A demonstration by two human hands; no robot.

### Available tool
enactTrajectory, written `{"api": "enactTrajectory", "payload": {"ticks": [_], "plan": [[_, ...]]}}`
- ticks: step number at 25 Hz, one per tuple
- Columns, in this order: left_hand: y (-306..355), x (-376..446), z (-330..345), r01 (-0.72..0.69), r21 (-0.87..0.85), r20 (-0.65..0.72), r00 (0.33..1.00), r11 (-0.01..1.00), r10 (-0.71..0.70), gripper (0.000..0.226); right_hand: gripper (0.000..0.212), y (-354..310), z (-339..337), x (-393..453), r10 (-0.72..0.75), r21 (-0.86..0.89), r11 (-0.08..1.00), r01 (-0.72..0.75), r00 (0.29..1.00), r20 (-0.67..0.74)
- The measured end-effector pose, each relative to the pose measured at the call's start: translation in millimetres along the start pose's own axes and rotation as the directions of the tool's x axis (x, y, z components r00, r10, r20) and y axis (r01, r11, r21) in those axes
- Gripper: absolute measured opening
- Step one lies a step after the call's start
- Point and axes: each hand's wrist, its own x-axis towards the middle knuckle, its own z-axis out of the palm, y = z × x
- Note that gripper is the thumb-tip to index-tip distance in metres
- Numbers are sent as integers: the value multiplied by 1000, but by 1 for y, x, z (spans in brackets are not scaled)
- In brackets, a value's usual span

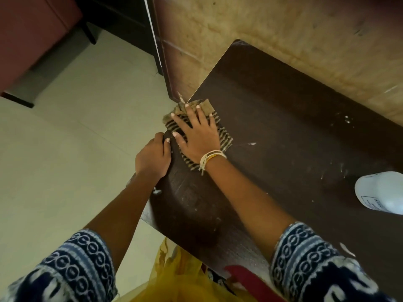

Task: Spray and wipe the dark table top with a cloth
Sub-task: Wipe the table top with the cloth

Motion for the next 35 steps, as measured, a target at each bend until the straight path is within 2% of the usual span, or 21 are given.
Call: {"api": "enactTrajectory", "payload": {"ticks": [1,3,5,7,9,11,12,13,14,16,17,19,21,23,27,29,31,33,35], "plan": [[1,-1,0,2,21,3,1000,1000,-2,35,55,18,-3,3,-6,1,1000,6,1000,-23],[2,0,-2,18,54,13,1000,998,-19,36,55,69,-12,8,162,19,987,-161,984,-76],[2,2,-3,19,65,20,1000,998,-20,37,56,128,-23,-1,403,44,915,-401,906,-131],[1,1,-3,10,64,25,1000,998,-11,37,58,173,-33,-24,569,57,822,-567,811,-141],[1,2,-3,9,70,24,1000,998,-10,37,59,186,-38,-37,671,70,742,-667,735,-99],[2,2,-3,9,72,24,1000,997,-11,37,59,166,-36,-25,747,87,664,-742,659,-86],[2,2,-3,6,74,18,1000,997,-7,37,60,145,-35,-14,749,87,663,-744,657,-89],[3,2,-3,4,76,13,1000,997,-5,36,60,118,-31,-3,703,80,711,-698,706,-86],[2,2,-3,3,79,9,1000,997,-4,36,60,87,-25,4,605,71,796,-601,792,-81],[1,2,-3,3,74,7,1000,997,-3,35,58,27,-6,6,311,4,950,-311,949,-48],[1,2,-3,3,67,1,1000,998,-3,34,57,9,-2,4,184,-25,983,-184,983,-18],[3,2,-3,-3,62,-12,1000,998,3,34,56,16,-5,10,50,-12,999,-50,999,6],[3,3,-2,-12,68,-15,1000,998,13,35,57,57,-15,21,80,-18,997,-81,996,-34],[3,3,-1,-10,82,-21,1000,997,12,36,58,115,-26,29,249,-5,968,-250,965,-88],[3,5,0,2,56,-35,999,998,0,32,62,224,-51,25,588,52,808,-587,796,-147],[3,4,-1,8,47,-42,999,999,-6,30,63,237,-55,25,695,98,719,-688,710,-111],[1,4,-1,20,53,-53,998,998,-17,31,63,218,-52,34,736,92,677,-730,670,-101],[2,3,-2,27,67,-53,998,997,-24,32,63,174,-45,40,675,86,738,-669,733,-88],[4,2,-1,31,67,-56,998,997,-28,34,62,117,-31,33,504,57,864,-501,858,-96]]}}
